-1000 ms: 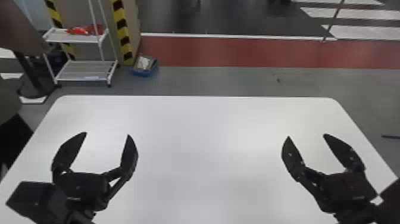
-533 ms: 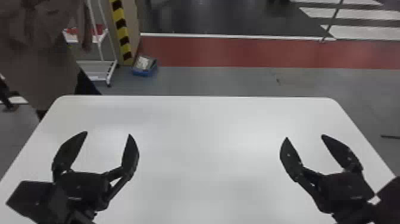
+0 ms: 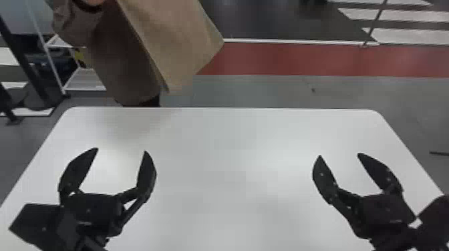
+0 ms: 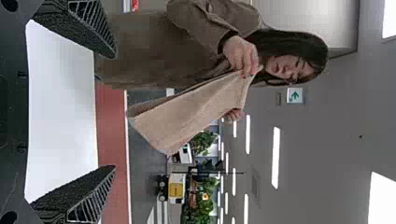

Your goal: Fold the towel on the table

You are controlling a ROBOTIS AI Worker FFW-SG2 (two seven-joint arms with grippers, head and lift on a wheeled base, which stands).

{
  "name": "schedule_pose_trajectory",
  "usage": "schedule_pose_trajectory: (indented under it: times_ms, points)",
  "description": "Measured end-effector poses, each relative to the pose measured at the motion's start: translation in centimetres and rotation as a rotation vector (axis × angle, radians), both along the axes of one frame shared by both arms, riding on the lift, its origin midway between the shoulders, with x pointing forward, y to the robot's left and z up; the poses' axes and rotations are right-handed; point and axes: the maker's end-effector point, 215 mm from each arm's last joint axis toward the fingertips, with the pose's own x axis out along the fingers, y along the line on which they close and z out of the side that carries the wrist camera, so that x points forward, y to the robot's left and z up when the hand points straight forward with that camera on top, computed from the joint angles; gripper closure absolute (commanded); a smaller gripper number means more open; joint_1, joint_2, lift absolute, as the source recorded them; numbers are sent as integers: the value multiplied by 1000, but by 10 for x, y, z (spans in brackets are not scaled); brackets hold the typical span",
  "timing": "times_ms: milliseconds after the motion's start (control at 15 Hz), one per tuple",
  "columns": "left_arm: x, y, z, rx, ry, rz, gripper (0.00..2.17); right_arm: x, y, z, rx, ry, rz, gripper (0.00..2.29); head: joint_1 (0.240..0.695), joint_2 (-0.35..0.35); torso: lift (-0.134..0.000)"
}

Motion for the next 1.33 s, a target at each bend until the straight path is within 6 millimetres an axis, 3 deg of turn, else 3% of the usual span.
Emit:
schedule_pose_trajectory:
  times_ms: [1333]
  points:
    - [3, -1, -2, 8, 0, -4, 26, 1, 0, -4, 3, 6, 0, 90, 695, -49, -109]
